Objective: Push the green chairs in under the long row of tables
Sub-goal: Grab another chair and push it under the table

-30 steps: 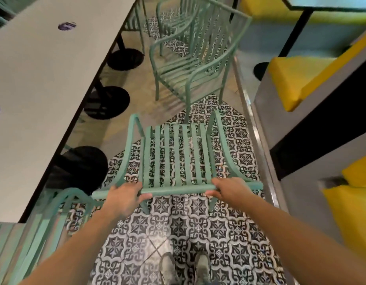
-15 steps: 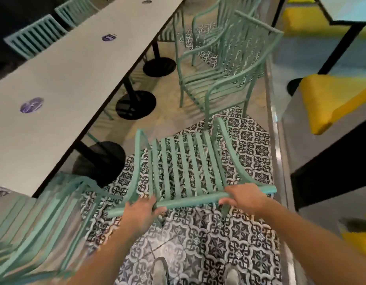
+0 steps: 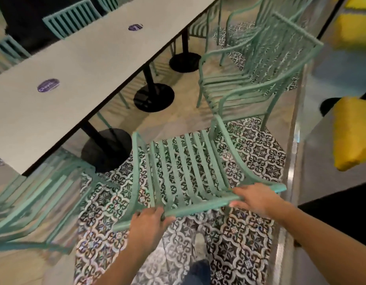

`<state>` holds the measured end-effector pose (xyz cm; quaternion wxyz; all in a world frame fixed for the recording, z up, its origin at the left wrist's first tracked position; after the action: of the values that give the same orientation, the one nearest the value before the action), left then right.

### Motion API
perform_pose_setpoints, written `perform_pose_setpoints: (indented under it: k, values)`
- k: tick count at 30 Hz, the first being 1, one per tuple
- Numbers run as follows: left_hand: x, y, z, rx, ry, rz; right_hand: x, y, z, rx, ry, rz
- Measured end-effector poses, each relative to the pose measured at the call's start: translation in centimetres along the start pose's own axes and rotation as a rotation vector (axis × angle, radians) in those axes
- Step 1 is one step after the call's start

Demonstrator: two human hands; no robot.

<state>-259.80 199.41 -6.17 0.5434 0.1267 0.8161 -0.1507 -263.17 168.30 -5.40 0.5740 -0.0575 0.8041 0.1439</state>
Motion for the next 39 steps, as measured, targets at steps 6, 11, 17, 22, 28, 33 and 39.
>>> perform_pose_setpoints:
  k: [6, 11, 17, 22, 28, 33, 39]
  values:
    - [-0.2, -6.2, 2.4, -0.104, 0.052, -0.066, -0.4, -8.9, 1.9, -0.054, 0.022, 0.013]
    - [-1.3, -9.6, 4.7, -0.138, 0.058, -0.141, -1.5, -13.6, 3.9, -0.123, 0.041, -0.034]
    - [-1.6, -13.5, 7.3, -0.236, 0.053, -0.215, -3.2, -18.7, 6.0, -0.178, 0.119, -0.072]
    - [-2.6, -17.7, 9.0, -0.351, 0.026, -0.263, -5.5, -22.1, 7.2, -0.222, 0.165, -0.1]
    - [-1.9, -21.1, 10.7, -0.392, 0.026, -0.252, -6.9, -25.6, 7.8, -0.265, 0.204, -0.142]
    - [-2.1, -21.8, 10.7, -0.427, -0.06, -0.272, -6.8, -27.1, 7.7, -0.195, 0.16, -0.187]
    - [0.3, -15.1, 4.6, -1.173, -0.448, -0.794, -7.9, -34.1, 4.6, 0.92, -0.463, 0.963]
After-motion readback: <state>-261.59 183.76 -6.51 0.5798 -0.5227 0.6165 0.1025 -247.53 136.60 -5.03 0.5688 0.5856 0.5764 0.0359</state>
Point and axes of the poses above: each hand's wrist, its own z-axis towards the middle knuckle, its own x-axis out of the palm, y = z × x, the point moved 5 cm from there along z, towards the middle knuckle, and after that the axes turned 1 degree about x, right-handed, at the moved point
